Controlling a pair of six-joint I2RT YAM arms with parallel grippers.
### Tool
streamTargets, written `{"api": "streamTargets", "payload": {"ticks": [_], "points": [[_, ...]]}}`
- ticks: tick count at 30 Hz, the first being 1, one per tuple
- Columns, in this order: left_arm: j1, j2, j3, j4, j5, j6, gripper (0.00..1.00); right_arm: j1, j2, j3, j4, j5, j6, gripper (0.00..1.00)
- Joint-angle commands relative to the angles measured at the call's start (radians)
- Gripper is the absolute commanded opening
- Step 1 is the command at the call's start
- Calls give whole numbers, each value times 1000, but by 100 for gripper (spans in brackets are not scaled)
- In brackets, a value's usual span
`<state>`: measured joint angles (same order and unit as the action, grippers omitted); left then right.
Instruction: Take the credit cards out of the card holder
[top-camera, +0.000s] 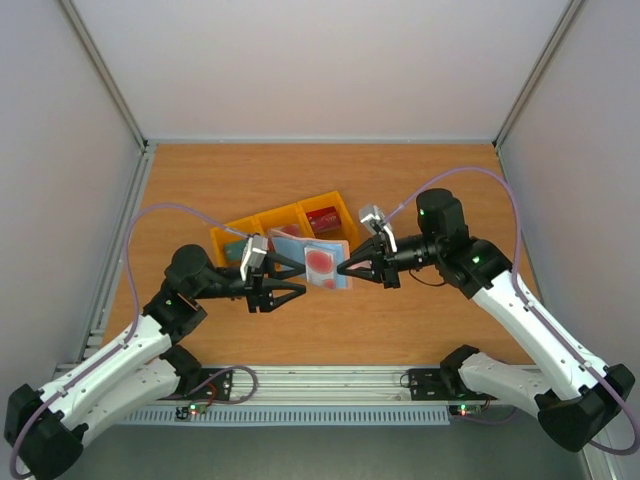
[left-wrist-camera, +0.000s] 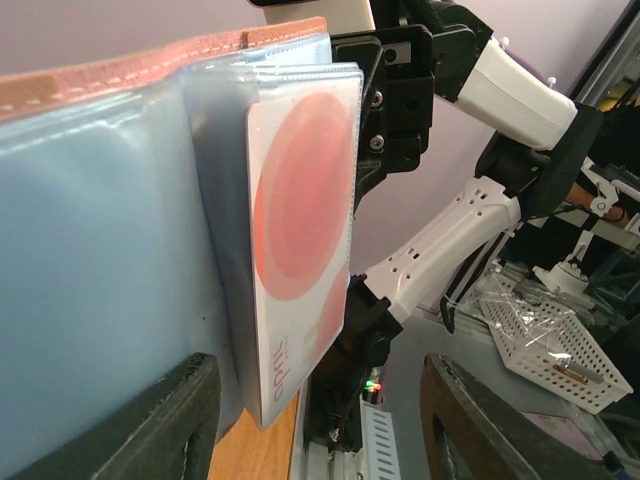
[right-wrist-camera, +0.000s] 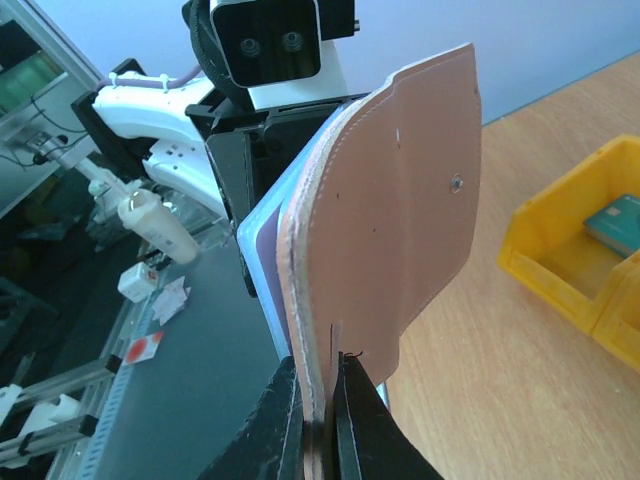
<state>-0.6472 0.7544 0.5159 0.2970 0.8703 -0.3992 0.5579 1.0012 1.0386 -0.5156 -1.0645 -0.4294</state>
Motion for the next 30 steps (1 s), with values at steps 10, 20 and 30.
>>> {"api": "streamTargets", "payload": {"ticks": [10,20,30], "points": [[-22,38,88,122,49,22,58,3,33,37,-10,16,-68,1],[-25,26,109,100,38,-24,54,2,75,77,9,1,-75,1],[49,-19,73,-30,-154,-21,58,-2,40,103,-76,-13,-127,1]]}}
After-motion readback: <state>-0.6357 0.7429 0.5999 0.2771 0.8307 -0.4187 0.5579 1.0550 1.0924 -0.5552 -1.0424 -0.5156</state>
